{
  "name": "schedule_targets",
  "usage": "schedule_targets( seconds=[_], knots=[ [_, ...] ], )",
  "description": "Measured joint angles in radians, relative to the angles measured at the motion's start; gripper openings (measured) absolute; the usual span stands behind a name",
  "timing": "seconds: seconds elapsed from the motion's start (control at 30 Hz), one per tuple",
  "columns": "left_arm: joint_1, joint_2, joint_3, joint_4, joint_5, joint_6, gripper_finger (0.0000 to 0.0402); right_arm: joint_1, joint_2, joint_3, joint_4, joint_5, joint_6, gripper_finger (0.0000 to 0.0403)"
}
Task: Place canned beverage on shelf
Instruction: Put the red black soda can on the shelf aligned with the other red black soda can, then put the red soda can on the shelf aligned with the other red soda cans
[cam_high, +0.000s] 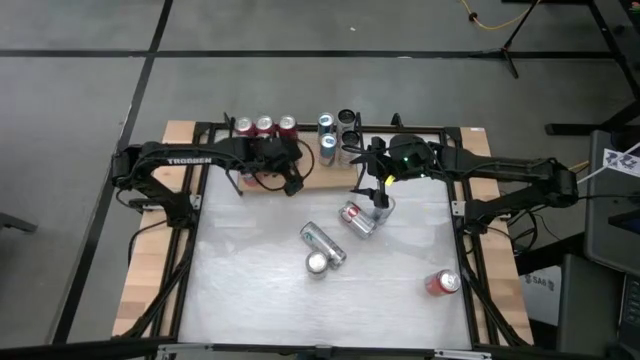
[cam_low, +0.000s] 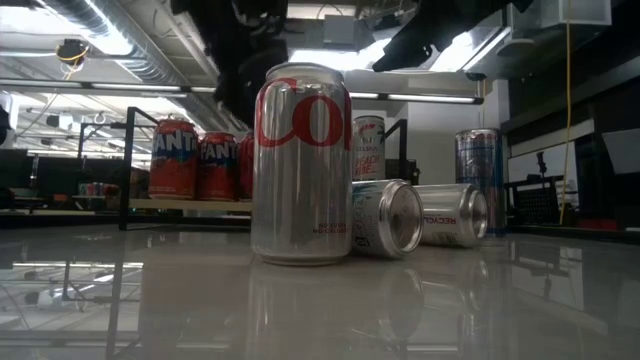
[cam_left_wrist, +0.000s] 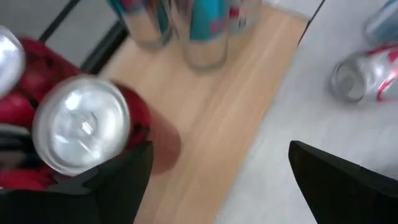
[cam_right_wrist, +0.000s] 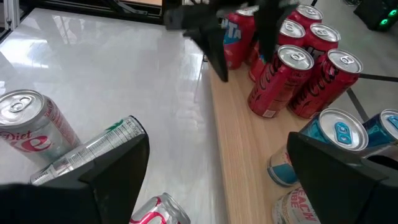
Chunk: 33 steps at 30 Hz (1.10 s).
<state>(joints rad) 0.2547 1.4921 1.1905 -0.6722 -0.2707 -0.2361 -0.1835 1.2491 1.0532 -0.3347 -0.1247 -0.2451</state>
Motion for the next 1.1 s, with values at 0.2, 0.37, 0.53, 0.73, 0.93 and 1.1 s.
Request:
schedule_targets(
  seconds=[0.2, 0.37, 0.53, 0.73, 0.93, 1.1],
  knots=[
    [0.001, 0.000, -0.087, 0.070, -0.001, -0.026, 0.0364, 0.000, 0.000, 0.000, 0.000, 0.000, 0.000, 0.0372],
    [0.014, 0.000, -0.097, 0.104, -0.030, -0.025, 0.0364, 0.000, 0.000, 0.000, 0.000, 0.000, 0.000, 0.0372],
    [0.038, 0.000, -0.097, 0.109, -0.060, -0.025, 0.0364, 0.000, 0.000, 0.000, -0.001, 0.000, 0.000, 0.0372],
    [0.042, 0.000, -0.097, 0.109, -0.049, -0.024, 0.0364, 0.000, 0.000, 0.000, -0.001, 0.000, 0.000, 0.0372],
    [0.014, 0.000, -0.097, 0.110, -0.024, -0.025, 0.0364, 0.000, 0.000, 0.000, -0.001, 0.000, 0.000, 0.0372],
    [-0.027, 0.000, -0.097, 0.136, 0.023, -0.024, 0.0364, 0.000, 0.000, 0.000, -0.001, 0.000, 0.002, 0.0372]
  ],
)
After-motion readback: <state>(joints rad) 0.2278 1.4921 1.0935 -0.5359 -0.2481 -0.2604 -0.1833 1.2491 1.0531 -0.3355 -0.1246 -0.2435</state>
